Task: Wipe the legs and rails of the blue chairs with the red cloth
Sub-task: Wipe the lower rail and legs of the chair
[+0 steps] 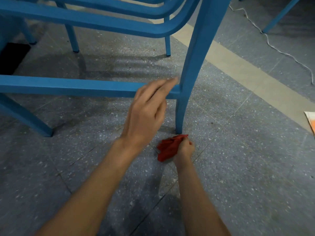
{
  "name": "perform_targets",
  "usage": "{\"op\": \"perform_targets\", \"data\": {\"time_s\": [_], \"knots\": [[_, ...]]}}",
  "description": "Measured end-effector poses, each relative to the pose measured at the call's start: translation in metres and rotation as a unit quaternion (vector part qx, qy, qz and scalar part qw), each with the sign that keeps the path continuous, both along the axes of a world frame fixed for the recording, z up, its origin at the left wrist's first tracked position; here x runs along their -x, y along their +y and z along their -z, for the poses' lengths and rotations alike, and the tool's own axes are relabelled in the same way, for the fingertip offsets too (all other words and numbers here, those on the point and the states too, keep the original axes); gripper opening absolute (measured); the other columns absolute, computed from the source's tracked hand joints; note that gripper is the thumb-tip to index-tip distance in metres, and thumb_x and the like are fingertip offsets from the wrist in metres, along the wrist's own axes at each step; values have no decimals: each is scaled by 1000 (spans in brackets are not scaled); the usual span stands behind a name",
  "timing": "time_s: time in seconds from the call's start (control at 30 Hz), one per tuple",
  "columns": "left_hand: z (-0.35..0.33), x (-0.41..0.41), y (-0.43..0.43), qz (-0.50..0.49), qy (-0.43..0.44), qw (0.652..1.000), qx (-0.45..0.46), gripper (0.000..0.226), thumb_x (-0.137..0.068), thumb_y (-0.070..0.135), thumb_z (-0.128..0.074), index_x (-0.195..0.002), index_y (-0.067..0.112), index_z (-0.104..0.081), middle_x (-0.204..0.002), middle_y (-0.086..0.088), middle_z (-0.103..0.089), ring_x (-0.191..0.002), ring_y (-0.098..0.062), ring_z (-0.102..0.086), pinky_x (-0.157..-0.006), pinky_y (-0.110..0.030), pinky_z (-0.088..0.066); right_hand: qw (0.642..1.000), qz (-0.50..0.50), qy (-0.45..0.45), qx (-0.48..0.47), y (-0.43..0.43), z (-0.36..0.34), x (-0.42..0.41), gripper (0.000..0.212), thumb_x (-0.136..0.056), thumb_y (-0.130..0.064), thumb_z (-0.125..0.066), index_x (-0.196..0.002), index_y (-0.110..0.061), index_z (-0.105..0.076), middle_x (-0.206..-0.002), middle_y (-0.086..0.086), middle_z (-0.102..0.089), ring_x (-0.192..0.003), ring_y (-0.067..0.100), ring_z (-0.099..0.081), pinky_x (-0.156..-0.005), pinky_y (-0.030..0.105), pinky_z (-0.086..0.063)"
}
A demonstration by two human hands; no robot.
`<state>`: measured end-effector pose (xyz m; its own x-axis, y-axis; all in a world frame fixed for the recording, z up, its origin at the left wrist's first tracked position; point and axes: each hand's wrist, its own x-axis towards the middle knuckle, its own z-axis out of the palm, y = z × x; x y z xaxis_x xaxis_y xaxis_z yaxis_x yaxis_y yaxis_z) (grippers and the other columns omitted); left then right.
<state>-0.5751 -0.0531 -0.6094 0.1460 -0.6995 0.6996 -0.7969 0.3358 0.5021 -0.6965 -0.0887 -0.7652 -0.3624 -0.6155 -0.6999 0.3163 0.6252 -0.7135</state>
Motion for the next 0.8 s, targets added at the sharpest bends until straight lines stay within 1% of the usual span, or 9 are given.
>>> {"op": "perform_targets", "data": {"time_s": [0.1, 0.2, 0.27, 0.33, 0.43, 0.53, 0.63, 0.7, 0.8], "knots": [[21, 15, 28, -23, 115, 993, -24, 34, -92, -1, -50, -123, 7, -60, -108, -3, -61, -96, -11, -59, -80, -38, -52, 993, -9, -120, -21, 17, -10, 7, 24, -95, -26, -46, -100, -8, -61, -92, 16, -65, -65, 22, -64, -50, 26, -50], [69, 25, 37, -30, 231, 937, -261, 42, -95, 28, -51, -136, 33, -47, -126, 6, -48, -115, -5, -47, -99, -34, -46, 980, -29, -196, -24, 22, -22, 10, 35, -100, -36, -39, -89, -10, -59, -80, 10, -60, -66, 19, -62, -47, 22, -52], [107, 24, 35, -34, 257, 887, -383, 55, -90, 48, -51, -141, 45, -31, -141, 5, -37, -129, -10, -37, -110, -30, -29, 976, -71, -203, -19, 19, -25, 11, 41, -100, -42, -36, -96, -8, -59, -85, 10, -58, -76, 21, -56, -59, 28, -51], [133, 29, 31, 5, 298, 862, -410, 65, -85, 56, -54, -143, 44, -27, -138, 6, -39, -129, -9, -38, -110, -28, -28, 971, -127, -201, -7, 15, -28, 10, 49, -100, -46, -33, -108, -5, -60, -90, 13, -60, -83, 25, -56, -73, 34, -48], [153, 44, 21, 39, 373, 844, -383, 64, -84, 40, -65, -142, 36, -37, -127, 5, -49, -117, -7, -49, -102, -20, -36, 960, -207, -187, 2, 8, -30, 15, 56, -101, -46, -28, -109, -3, -63, -89, 15, -66, -86, 28, -59, -77, 40, -50], [172, 40, 5, -22, 460, 808, -366, 48, -86, 22, -65, -132, 26, -53, -123, 2, -61, -112, -12, -57, -99, -22, -42, 951, -302, -64, 2, 1, -36, 25, 46, -100, -38, -32, -112, -8, -64, -100, 14, -69, -92, 30, -60, -79, 41, -45], [184, 24, -13, -107, 519, 747, -401, 41, -87, 27, -63, -127, 20, -54, -119, -5, -61, -107, -22, -58, -96, -33, -46, 928, -332, 164, 42, -12, -35, 39, 26, -97, -18, -44, -114, -19, -63, -105, 4, -71, -97, 22, -64, -77, 36, -42], [185, 20, -26, -142, 551, 723, -392, 38, -87, 27, -63, -122, 17, -51, -119, -7, -60, -105, -24, -58, -93, -33, -45, 914, -339, 204, 87, -21, -37, 44, 34, -94, -7, -46, -121, -22, -59, -108, 4, -69, -92, 20, -64, -71, 32, -44], [179, 28, -44, -137, 533, 755, -356, 33, -89, 24, -60, -121, 16, -53, -119, -6, -60, -108, -23, -56, -92, -31, -42, 876, -409, 222, 127, -31, -37, 41, 48, -90, 7, -43, -126, -22, -56, -108, 3, -66, -88, 16, -62, -70, 28, -47]]}}
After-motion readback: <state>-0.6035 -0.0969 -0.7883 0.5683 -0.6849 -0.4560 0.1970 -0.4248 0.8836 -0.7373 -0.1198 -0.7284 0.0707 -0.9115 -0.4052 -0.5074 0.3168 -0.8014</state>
